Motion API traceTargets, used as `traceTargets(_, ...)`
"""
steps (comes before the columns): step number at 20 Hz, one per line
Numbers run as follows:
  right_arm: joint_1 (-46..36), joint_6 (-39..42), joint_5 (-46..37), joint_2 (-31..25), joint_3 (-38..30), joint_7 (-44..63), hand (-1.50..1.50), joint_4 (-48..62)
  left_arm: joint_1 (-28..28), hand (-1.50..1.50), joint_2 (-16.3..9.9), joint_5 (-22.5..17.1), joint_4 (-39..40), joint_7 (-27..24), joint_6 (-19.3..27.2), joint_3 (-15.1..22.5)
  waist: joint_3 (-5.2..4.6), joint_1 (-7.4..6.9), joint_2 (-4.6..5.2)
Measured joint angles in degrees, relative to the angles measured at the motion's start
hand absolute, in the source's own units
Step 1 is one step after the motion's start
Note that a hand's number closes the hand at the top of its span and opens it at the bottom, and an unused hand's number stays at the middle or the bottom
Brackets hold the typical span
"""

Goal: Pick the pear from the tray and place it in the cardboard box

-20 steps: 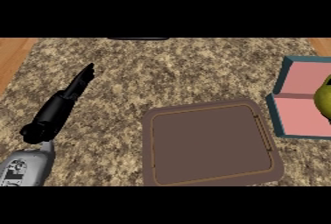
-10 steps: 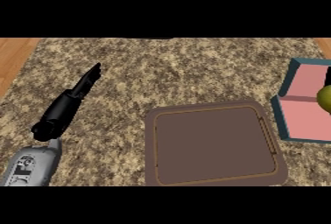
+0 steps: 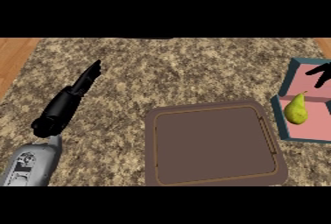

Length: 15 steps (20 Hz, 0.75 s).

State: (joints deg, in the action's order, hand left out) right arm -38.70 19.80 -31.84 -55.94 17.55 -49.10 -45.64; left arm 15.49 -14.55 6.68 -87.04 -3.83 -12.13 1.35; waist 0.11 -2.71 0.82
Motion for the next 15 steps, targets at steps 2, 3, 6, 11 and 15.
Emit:
traceTargets(2, -0.78, 0.52, 3.54, 1.32, -1.48, -1.14, -1.5, 1.32, -0.8, 0.0, -0.34, -0.11, -0.42, -0.22, -0.3, -0.15, 0.03, -0.04, -0.08)
traceTargets(3, -0.99, 1.01, 6.06, 2.44, -2.6, -1.3, -1.5, 1.92, -0.86, 0.0, -0.45, -0.17, -0.5, -0.11, -0.32, -0.32, 0.04, 0.04, -0.12)
traceTargets(6, -1.19, 4.3, 15.22, 6.43, -6.59, 0.44, -1.5, 4.58, -1.11, 0.0, -0.28, -0.34, -0.5, -0.13, -0.36, -0.34, 0.08, 0.28, -0.12)
traceTargets(11, -3.17, 12.32, 28.96, 9.54, -13.27, 8.87, -1.5, 11.05, -1.1, 0.0, -0.38, -0.29, -0.47, -0.56, -0.39, -0.49, 0.03, 0.42, -0.04)
traceTargets(15, -6.83, 17.79, 36.59, 9.48, -17.94, 16.85, -1.5, 17.46, 0.17, 0.0, -0.35, -0.37, -0.32, 0.04, -0.71, -0.41, 0.07, 0.01, 0.24)
